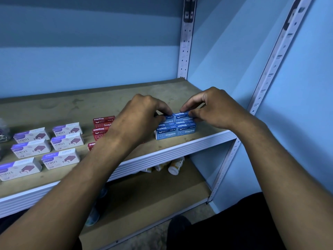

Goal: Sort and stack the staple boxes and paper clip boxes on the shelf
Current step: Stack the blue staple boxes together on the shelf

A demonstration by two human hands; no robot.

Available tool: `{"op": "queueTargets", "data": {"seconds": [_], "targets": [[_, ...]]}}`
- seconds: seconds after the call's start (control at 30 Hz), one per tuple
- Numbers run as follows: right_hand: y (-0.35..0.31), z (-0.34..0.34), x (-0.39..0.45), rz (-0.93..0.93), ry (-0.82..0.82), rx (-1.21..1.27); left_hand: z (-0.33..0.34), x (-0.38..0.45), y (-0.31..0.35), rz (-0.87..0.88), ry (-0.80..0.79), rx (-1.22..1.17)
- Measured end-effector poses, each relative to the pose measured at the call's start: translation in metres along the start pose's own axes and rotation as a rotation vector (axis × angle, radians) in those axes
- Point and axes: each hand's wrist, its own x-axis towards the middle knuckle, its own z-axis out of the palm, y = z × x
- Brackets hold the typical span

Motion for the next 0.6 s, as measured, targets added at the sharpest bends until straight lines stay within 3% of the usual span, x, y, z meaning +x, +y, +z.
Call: {"op": "queueTargets", "data": {"seconds": [0.6], "targets": [[-0.0051,0.0026,-0.0026,0.051,-0.083,-0.091,0.0061,0.0000,-0.0053,-0.014,-0.064,-0.016]]}}
